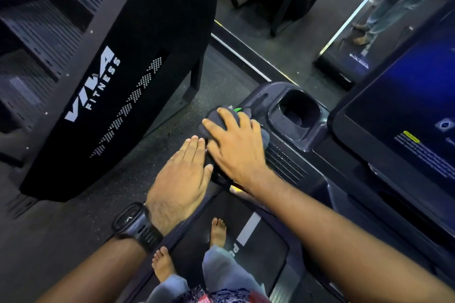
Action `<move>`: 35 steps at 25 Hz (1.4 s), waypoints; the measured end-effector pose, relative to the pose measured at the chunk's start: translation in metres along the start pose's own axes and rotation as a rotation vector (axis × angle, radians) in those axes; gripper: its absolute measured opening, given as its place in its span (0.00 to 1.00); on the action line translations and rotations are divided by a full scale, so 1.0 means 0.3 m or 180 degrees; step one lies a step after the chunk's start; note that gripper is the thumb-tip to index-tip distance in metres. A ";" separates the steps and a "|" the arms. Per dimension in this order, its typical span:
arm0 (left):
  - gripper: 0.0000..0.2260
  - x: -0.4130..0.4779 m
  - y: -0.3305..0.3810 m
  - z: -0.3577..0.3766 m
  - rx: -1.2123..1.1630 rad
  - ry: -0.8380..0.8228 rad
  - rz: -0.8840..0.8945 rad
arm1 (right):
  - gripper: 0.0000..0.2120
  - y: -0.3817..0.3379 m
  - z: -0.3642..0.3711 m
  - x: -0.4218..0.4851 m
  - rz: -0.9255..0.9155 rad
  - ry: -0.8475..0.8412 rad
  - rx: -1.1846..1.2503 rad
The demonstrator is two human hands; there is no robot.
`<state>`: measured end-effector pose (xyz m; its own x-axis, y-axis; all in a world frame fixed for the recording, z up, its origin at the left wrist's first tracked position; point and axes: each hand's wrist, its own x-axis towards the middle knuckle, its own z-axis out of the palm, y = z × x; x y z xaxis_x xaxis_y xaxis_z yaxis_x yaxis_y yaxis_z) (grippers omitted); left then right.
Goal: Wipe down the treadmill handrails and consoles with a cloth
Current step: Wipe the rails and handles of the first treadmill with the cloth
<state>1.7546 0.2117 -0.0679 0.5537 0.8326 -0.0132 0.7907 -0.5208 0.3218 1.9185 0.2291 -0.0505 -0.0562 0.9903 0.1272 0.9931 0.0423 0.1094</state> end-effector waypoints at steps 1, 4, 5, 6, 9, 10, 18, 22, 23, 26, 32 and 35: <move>0.30 0.005 -0.001 0.002 -0.0046 -0.0030 0.0004 | 0.21 0.057 -0.012 0.053 0.0174 -0.0055 -0.0003; 0.32 0.018 0.011 0.001 -0.0095 -0.0072 -0.0005 | 0.20 0.114 -0.021 0.096 0.0553 -0.0031 -0.0058; 0.32 0.025 0.013 0.002 -0.0077 -0.0096 -0.0030 | 0.19 0.069 -0.011 0.078 0.0215 -0.0043 -0.0076; 0.33 0.032 0.014 0.002 -0.0053 -0.0123 -0.0075 | 0.19 0.036 -0.010 0.065 -0.0221 -0.0096 -0.0048; 0.35 0.044 0.011 0.006 -0.0015 -0.0125 -0.0227 | 0.23 0.108 -0.021 0.154 -0.0266 -0.0212 -0.0041; 0.35 0.045 0.014 0.005 -0.0021 -0.0135 -0.0233 | 0.24 0.135 -0.024 0.175 -0.0058 -0.0193 -0.0093; 0.34 0.089 0.033 0.003 -0.0116 -0.0167 -0.0076 | 0.22 0.204 -0.021 0.268 0.0316 -0.0618 -0.0112; 0.35 0.113 0.040 -0.004 -0.0174 -0.0204 0.0005 | 0.22 0.167 0.004 0.202 -0.0441 -0.0507 -0.0225; 0.34 0.118 0.041 -0.005 -0.0173 -0.0182 0.0034 | 0.21 0.226 -0.003 0.253 -0.0184 -0.0613 -0.0128; 0.34 0.119 0.045 -0.005 -0.0172 -0.0195 0.0070 | 0.19 0.258 -0.031 0.302 0.0872 -0.0956 -0.0023; 0.33 0.123 0.036 0.006 -0.0160 -0.0177 0.0136 | 0.19 0.285 -0.045 0.262 0.1052 -0.0657 -0.0026; 0.32 0.123 0.038 0.007 -0.0150 -0.0214 0.0151 | 0.24 0.174 -0.016 0.144 0.1219 -0.0536 -0.0250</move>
<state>1.7844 0.2361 -0.0667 0.6077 0.7919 -0.0599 0.7509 -0.5485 0.3678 1.9675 0.2735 -0.0346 0.3392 0.9406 0.0113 0.9278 -0.3365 0.1613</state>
